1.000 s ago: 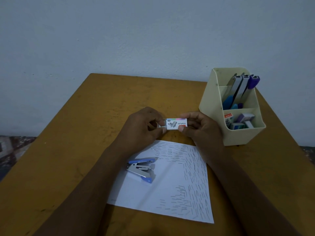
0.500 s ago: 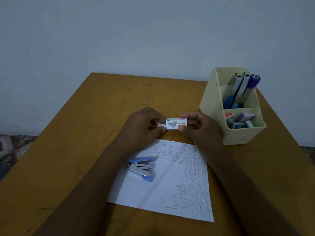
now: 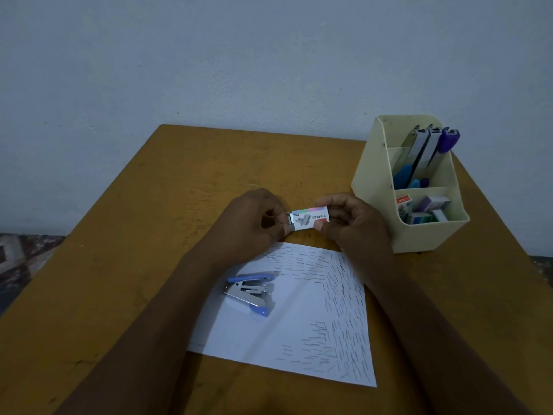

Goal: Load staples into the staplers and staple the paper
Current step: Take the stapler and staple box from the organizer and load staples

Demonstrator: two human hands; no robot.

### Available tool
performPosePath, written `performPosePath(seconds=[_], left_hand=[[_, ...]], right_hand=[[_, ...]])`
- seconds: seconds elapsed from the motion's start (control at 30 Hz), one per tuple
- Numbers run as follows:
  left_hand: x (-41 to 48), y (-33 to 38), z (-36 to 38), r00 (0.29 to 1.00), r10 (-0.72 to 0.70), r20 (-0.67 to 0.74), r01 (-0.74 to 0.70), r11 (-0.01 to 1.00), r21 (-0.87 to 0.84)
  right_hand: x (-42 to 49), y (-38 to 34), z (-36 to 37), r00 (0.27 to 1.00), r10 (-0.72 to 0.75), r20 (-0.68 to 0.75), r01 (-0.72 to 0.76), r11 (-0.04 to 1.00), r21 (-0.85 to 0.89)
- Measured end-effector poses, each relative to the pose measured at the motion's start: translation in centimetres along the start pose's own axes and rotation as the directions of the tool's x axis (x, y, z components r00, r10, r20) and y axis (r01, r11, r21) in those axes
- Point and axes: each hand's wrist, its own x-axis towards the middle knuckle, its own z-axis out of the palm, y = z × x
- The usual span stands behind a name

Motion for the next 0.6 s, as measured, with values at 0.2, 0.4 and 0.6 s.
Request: performPosePath(seconds=[0.2,0.4,0.6], left_hand=[[-0.09,-0.06,-0.04,1.0,-0.013,0.004,0.013,1.0,-0.026],[-0.03,-0.02,0.09,1.0,-0.026,-0.011,0.026,1.0,-0.002],[-0.01,-0.36,-0.04,0.999,-0.052,-0.011,0.052,0.999,0.003]], right_hand=[[-0.13,-0.12,-0.05,1.0,-0.02,0.008,0.02,1.0,-0.011],[-0.2,-0.15,0.0,1.0,-0.023,0.013,0.023,1.0,0.005],[-0.03,0.03,0.09,1.0,-0.023,0.002,0.023,0.999,-0.041]])
